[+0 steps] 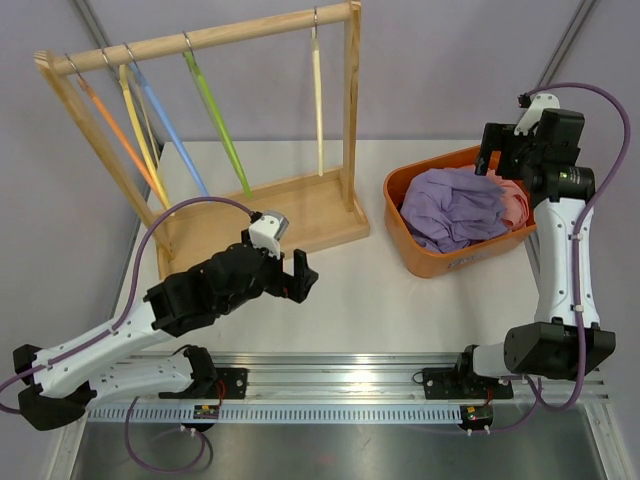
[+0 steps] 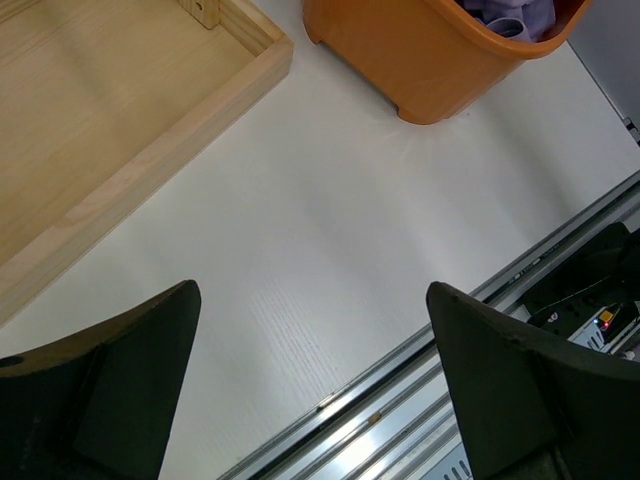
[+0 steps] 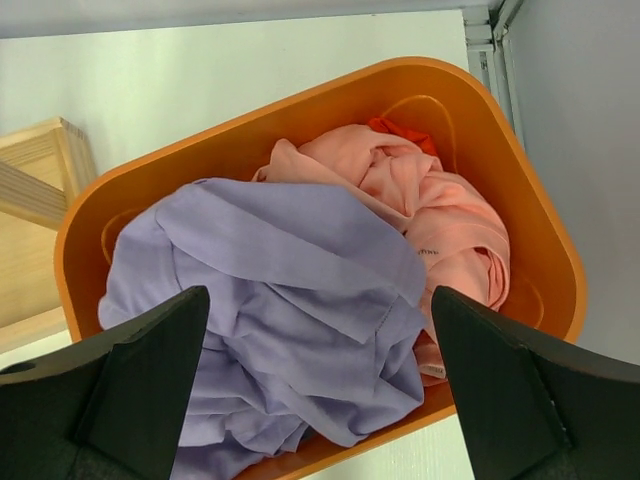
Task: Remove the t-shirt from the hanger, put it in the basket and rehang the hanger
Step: Place the tshirt into the basket
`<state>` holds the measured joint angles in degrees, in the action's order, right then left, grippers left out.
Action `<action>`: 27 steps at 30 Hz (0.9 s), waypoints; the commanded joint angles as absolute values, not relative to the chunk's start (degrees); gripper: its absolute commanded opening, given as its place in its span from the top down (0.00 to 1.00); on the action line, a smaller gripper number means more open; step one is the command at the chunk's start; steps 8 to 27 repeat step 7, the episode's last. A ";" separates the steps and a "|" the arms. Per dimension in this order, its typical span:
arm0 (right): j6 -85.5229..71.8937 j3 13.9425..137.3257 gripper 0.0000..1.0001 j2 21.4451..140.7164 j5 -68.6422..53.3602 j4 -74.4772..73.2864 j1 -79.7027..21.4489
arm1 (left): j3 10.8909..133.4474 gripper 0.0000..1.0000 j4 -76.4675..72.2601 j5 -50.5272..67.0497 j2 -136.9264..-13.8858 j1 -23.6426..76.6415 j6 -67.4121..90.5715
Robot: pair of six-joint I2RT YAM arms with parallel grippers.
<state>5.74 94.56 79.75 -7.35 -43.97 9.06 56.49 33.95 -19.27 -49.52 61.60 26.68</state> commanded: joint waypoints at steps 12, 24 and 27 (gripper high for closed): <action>3.78 84.91 0.01 72.16 -4.66 -30.24 9.32 | 56.25 0.01 34.36 -21.18 -48.17 61.52 29.53; 3.78 84.91 0.01 72.16 -4.66 -30.24 9.32 | 56.25 0.01 34.36 -21.18 -48.17 61.52 29.53; 3.78 84.91 0.01 72.16 -4.66 -30.24 9.32 | 56.25 0.01 34.36 -21.18 -48.17 61.52 29.53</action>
